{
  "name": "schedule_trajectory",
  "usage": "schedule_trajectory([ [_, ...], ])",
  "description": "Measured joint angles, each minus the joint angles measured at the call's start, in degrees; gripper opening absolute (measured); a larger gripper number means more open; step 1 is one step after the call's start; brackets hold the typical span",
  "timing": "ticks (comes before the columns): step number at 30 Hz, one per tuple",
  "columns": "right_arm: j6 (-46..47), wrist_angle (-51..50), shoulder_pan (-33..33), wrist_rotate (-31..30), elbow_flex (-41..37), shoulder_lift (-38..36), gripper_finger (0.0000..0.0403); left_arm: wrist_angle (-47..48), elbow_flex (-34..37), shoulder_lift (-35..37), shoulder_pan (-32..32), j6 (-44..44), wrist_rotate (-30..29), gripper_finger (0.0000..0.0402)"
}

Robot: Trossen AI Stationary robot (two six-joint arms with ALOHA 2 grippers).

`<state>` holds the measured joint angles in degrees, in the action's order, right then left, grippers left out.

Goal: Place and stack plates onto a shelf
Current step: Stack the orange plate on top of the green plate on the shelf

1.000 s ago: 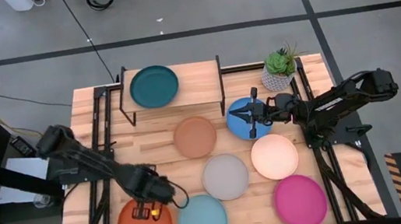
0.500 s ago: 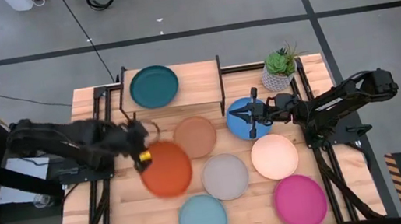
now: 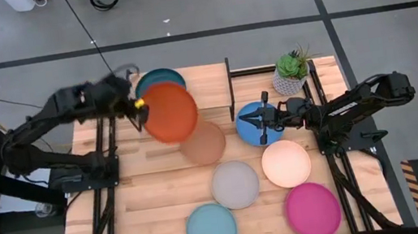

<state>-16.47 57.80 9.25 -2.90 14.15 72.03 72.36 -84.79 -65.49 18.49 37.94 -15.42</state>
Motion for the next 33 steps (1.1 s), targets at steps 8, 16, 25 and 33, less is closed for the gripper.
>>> schedule_trajectory([
  [8,0.23,0.38,0.00,2.56,0.00,0.02,0.0020,11.95,-11.20,-11.66,17.87,-7.60,0.63,0.0014],
  [16,0.00,0.21,0.00,2.56,0.00,0.02,0.0020,11.22,-17.14,-22.32,27.32,-16.48,5.64,0.0014],
  [25,0.25,-0.60,0.00,2.56,0.00,0.02,0.0020,11.72,-17.14,-28.52,31.50,-21.69,7.24,0.0014],
  [33,1.04,-0.88,0.00,2.56,0.00,0.02,0.0020,11.55,-17.14,-29.12,33.50,-23.58,8.60,0.0019],
])
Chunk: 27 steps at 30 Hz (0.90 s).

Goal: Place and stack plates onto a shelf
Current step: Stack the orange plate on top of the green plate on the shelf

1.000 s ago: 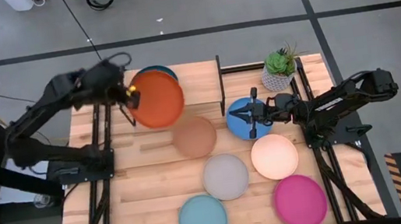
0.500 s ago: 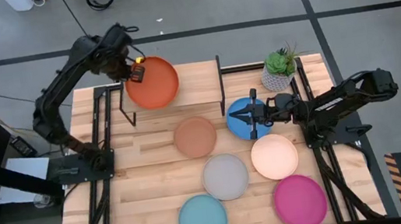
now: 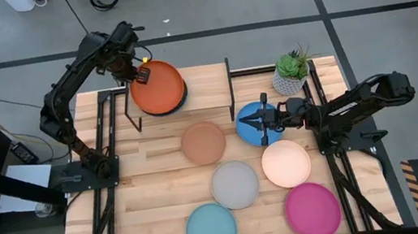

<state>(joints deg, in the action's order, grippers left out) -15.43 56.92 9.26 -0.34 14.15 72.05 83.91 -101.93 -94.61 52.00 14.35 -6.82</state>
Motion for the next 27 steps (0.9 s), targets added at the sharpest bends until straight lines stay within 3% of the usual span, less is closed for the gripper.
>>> schedule_trajectory([
  [12,0.07,-0.04,0.00,0.00,0.00,0.00,0.0020,-2.99,-0.02,0.00,-0.21,-2.09,4.20,0.0042],
  [17,-0.04,-0.04,0.00,-0.01,0.00,0.00,0.0020,-5.35,-0.03,0.01,-0.87,-8.15,5.53,0.0043],
  [22,-0.16,-0.04,0.00,-0.02,0.00,0.00,0.0020,-8.70,-0.04,0.07,-6.93,-16.64,7.53,0.0043],
  [27,-0.14,0.05,0.00,0.00,0.00,0.00,0.0020,-18.48,-0.03,0.07,-15.17,-15.86,5.29,0.0043],
])
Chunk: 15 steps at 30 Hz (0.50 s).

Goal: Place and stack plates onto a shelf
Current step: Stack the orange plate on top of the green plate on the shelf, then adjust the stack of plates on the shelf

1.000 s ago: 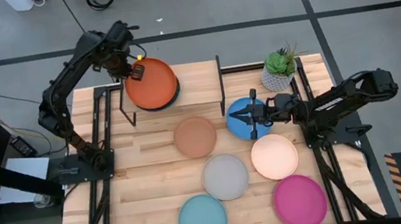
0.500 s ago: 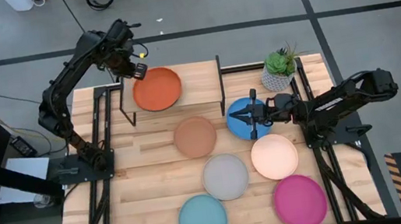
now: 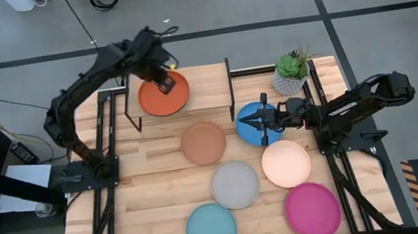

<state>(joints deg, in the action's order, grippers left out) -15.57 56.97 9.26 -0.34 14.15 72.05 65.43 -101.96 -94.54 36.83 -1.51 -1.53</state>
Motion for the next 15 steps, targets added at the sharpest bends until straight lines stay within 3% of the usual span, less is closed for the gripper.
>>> schedule_trajectory([
  [7,0.37,0.44,0.00,0.00,0.00,0.00,0.0020,-6.50,-0.04,-2.59,-8.15,3.02,-0.75,0.0051],
  [15,0.35,0.61,0.00,0.00,0.00,0.00,0.0020,-8.60,-0.03,-7.57,-13.33,-0.98,-14.18,0.0117],
])
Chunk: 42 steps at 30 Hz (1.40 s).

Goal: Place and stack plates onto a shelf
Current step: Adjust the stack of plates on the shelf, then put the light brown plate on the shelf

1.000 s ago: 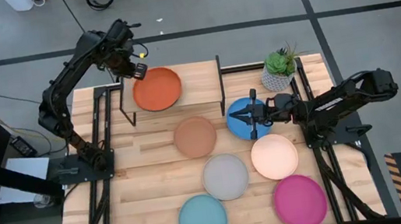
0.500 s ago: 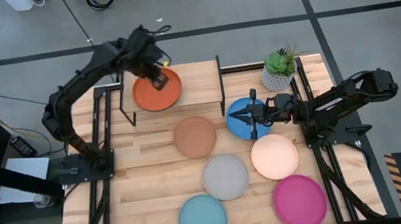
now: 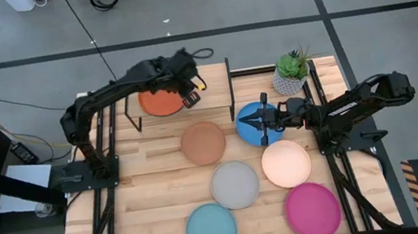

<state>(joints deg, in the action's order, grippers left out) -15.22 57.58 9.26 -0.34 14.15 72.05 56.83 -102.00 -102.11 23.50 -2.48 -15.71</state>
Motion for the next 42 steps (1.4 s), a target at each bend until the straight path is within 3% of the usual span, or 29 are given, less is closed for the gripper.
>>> schedule_trajectory([
  [10,0.02,-0.17,0.00,0.00,0.00,0.00,0.0020,-1.76,0.02,-4.98,-2.86,-5.90,-3.58,0.0146],
  [17,0.02,-0.26,0.00,-0.02,0.00,0.00,0.0020,-0.68,0.02,-8.71,-5.14,-13.22,-17.66,0.0146],
  [24,0.02,-0.80,0.00,-0.02,0.00,0.00,0.0020,2.54,0.04,-9.06,-4.99,-13.16,-20.71,0.0147],
  [29,0.04,-0.92,-0.02,-0.01,0.00,0.00,0.0020,7.00,0.04,-8.93,-4.03,-10.78,-20.71,0.0147],
  [36,-0.20,-0.90,-0.02,-0.33,0.00,0.00,0.0020,4.33,0.06,-7.39,-6.71,-13.73,-18.91,0.0147],
  [39,-1.12,-1.00,-0.02,-3.54,0.00,0.00,0.0020,3.60,0.04,-5.46,-9.03,-14.86,-12.90,0.0147],
  [42,-1.88,-2.02,-0.02,-9.93,0.00,0.00,0.0020,3.52,-0.02,-3.38,-11.63,-11.80,-2.10,0.0147],
])
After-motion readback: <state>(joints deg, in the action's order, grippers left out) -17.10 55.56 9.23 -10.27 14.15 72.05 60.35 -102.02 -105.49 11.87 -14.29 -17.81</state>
